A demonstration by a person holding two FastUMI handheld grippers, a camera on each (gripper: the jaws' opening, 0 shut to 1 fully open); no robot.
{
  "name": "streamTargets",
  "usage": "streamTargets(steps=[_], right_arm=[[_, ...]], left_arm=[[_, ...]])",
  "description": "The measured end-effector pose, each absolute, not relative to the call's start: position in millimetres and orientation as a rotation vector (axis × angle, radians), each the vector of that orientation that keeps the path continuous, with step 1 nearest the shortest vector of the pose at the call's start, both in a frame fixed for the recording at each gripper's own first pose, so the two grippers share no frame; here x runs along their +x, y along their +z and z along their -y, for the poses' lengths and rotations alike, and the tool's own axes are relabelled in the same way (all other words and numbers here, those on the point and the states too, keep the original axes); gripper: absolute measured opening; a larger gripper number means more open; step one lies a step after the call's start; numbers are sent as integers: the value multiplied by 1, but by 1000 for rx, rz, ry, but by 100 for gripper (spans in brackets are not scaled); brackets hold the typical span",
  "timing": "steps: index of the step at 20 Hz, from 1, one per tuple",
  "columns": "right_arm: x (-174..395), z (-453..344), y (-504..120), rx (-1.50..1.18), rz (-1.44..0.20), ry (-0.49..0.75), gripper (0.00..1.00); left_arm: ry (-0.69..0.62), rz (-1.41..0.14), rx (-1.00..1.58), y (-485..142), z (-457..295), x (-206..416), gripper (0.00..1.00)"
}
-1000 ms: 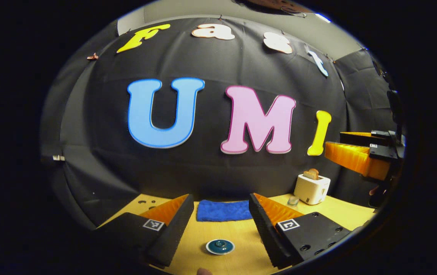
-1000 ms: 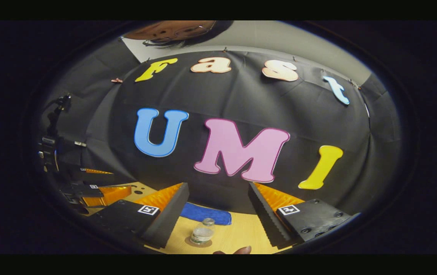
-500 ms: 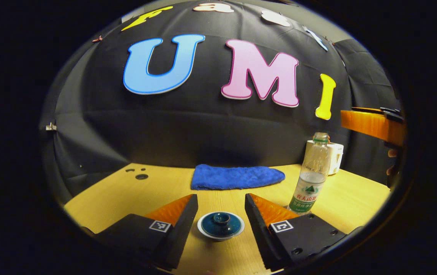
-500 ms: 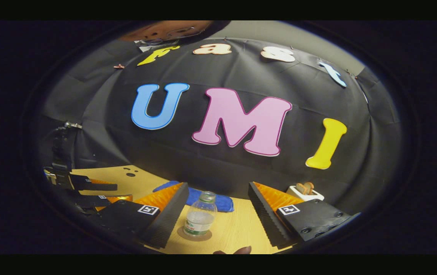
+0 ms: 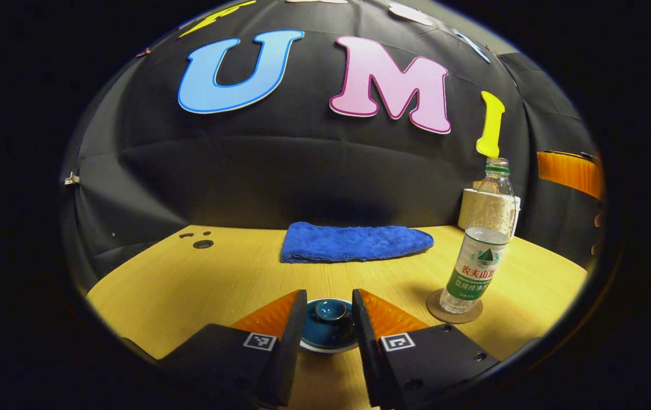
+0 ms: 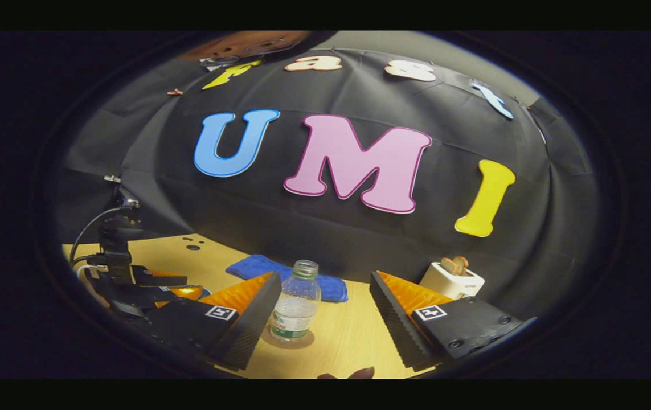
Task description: Open the teacup lid with one hand, grasp the water bottle and pour water into the teacup with the other hand; after pouring, place the water bottle on the coaster and then close the teacup lid.
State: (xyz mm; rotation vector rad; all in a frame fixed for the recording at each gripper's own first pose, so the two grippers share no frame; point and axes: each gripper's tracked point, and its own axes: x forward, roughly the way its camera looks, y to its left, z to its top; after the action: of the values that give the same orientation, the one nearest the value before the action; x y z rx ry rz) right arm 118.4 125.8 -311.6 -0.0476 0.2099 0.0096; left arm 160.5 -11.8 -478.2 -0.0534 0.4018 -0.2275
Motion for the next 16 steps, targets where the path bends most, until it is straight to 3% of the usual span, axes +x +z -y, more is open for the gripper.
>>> streamTargets(steps=[3, 6, 15, 16], right_arm=[[118, -130, -318, -49, -222, 17, 97], [120, -136, -326, -40, -233, 32, 96], [136, -156, -382, 29, -316, 64, 97], [138, -155, -390, 37, -322, 54, 97]], left_arm=[[-229, -402, -43, -480, 13, 162, 37], [-231, -399, -52, -477, 12, 162, 33], [-192, -245, -45, -393, -15, 160, 31], [-187, -241, -40, -387, -19, 159, 34]])
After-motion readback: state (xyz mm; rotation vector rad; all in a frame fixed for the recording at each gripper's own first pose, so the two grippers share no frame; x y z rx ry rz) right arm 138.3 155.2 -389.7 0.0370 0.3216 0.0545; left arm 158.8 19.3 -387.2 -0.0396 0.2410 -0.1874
